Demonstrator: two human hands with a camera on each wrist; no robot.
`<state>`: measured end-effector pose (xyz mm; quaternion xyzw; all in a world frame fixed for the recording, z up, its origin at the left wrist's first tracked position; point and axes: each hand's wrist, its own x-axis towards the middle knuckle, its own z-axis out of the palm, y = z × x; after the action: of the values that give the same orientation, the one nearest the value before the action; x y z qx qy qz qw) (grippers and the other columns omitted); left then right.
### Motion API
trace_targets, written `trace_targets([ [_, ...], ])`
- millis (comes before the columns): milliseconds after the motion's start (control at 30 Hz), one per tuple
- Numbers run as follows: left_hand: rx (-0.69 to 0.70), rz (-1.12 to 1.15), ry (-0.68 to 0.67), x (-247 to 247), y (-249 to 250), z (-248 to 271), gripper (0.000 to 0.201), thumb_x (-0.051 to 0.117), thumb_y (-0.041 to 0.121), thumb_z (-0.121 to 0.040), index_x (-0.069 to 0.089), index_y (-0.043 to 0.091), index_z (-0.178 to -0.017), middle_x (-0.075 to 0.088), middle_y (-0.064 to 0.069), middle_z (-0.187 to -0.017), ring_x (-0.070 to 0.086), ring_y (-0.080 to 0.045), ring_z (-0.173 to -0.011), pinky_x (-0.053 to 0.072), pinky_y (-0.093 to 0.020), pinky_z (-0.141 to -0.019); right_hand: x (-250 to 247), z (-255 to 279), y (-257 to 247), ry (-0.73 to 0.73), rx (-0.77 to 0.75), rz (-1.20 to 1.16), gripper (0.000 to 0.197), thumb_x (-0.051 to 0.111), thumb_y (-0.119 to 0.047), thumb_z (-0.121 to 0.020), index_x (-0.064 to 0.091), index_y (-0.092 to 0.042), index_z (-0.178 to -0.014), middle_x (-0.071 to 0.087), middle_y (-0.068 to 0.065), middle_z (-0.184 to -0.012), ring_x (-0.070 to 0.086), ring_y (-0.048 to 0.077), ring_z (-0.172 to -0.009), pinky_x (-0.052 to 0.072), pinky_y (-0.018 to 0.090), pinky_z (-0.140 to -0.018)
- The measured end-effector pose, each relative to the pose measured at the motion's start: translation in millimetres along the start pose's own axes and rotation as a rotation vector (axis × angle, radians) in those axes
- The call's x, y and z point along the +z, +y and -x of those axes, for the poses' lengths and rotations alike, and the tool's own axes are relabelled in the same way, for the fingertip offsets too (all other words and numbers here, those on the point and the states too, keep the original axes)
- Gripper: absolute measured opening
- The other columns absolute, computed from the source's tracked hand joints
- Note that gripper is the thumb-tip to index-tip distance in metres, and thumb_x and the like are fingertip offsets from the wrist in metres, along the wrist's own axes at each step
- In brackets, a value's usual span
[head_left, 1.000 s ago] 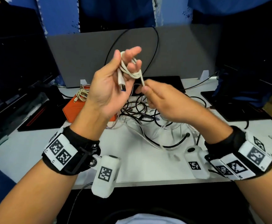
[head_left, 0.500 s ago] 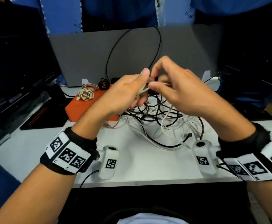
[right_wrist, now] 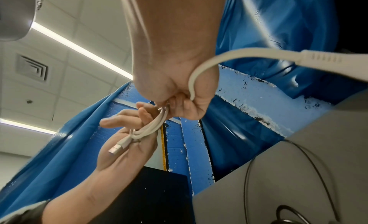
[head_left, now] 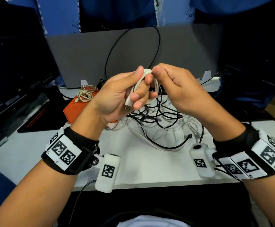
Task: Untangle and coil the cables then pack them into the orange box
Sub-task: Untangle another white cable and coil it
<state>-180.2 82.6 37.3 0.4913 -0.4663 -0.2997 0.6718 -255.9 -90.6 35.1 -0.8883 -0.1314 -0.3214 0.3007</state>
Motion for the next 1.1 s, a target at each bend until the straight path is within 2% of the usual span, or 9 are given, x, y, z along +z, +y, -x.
trace_targets([
  [100,-0.041,0.001,0.008,1.4,3.7,-0.1,0.047,0.028,0.039,-0.108,0.058,0.008,-0.088,0.047,0.006,-0.044,0.052,-0.011,-0.042,0.051,-0.026,-0.086,-2.3,0.8,-1.9,0.002,0.000,0.062,0.042,0.037,-0.038,-0.111,0.060,-0.010,-0.089,0.051,-0.008,-0.067,0.049,0.005,-0.067,0.037,0.023,-0.063],
  [267,-0.053,0.008,0.041,3.8,5.6,3.6,0.046,0.033,0.031,-0.109,0.058,0.015,-0.075,0.037,0.009,-0.037,0.043,-0.009,-0.035,0.051,-0.024,-0.079,-0.9,1.2,-5.8,0.014,-0.039,0.071,0.042,0.038,-0.036,-0.111,0.058,-0.009,-0.085,0.048,-0.008,-0.065,0.048,0.005,-0.064,0.034,0.017,-0.060],
  [433,-0.015,-0.023,0.099,13.7,7.8,1.0,0.044,0.034,0.034,-0.109,0.055,0.011,-0.078,0.042,0.006,-0.040,0.047,-0.011,-0.039,0.051,-0.026,-0.080,-2.6,0.7,-3.6,0.032,-0.014,-0.010,0.042,0.038,-0.035,-0.111,0.062,-0.008,-0.090,0.053,-0.007,-0.068,0.050,0.006,-0.065,0.038,0.019,-0.062],
  [567,0.116,0.259,0.112,16.3,5.7,-4.6,0.043,0.030,0.031,-0.110,0.055,0.010,-0.083,0.042,0.009,-0.040,0.047,-0.006,-0.038,0.050,-0.023,-0.082,10.1,-0.5,-5.9,0.066,0.065,-0.395,0.031,0.037,-0.030,-0.112,0.060,-0.021,-0.094,0.048,-0.019,-0.063,0.042,0.001,-0.053,0.034,0.017,-0.052],
  [700,0.268,0.341,0.284,5.2,4.1,-9.8,0.045,0.027,0.030,-0.112,0.060,0.003,-0.098,0.046,0.006,-0.048,0.052,-0.009,-0.051,0.050,-0.025,-0.087,24.8,3.2,-5.3,-0.145,0.206,-0.407,0.022,0.035,-0.020,-0.112,0.057,-0.015,-0.110,0.045,-0.006,-0.067,0.039,0.010,-0.047,0.043,0.032,-0.046],
  [800,0.349,-0.066,0.495,3.7,-3.3,-11.7,0.039,0.030,0.025,-0.113,0.059,-0.002,-0.115,0.058,0.003,-0.062,0.062,-0.016,-0.066,0.051,-0.027,-0.085,29.9,8.6,-7.0,-0.299,0.220,-0.355,0.022,0.040,-0.016,-0.110,0.054,-0.008,-0.096,0.047,-0.001,-0.067,0.041,0.014,-0.051,0.044,0.036,-0.052],
  [900,0.386,-0.663,0.548,5.5,-9.7,-11.2,0.032,0.035,0.020,-0.112,0.060,0.000,-0.116,0.073,-0.003,-0.081,0.072,-0.020,-0.079,0.056,-0.031,-0.080,27.1,11.4,-13.1,-0.392,0.142,-0.225,0.031,0.050,-0.025,-0.107,0.058,-0.003,-0.088,0.043,-0.004,-0.062,0.035,0.012,-0.054,0.033,0.034,-0.054],
  [1000,0.262,-1.205,0.476,-0.5,-7.0,-7.2,0.035,0.039,0.029,-0.110,0.065,0.009,-0.100,0.067,0.003,-0.074,0.065,-0.008,-0.072,0.051,-0.031,-0.070,13.7,8.9,-17.7,-0.320,0.081,-0.022,0.034,0.055,-0.027,-0.105,0.055,-0.022,-0.072,0.046,-0.009,-0.059,0.040,0.008,-0.053,0.034,0.031,-0.057],
  [1100,0.070,-1.076,0.348,-6.0,-0.8,-1.5,0.047,0.038,0.036,-0.111,0.057,0.004,-0.083,0.046,0.002,-0.058,0.042,-0.016,-0.052,0.038,-0.039,-0.053,-1.8,5.9,-16.5,-0.171,0.079,0.114,0.019,0.057,-0.035,-0.104,0.062,-0.023,-0.089,0.060,-0.010,-0.068,0.054,0.006,-0.066,0.039,0.032,-0.064],
])
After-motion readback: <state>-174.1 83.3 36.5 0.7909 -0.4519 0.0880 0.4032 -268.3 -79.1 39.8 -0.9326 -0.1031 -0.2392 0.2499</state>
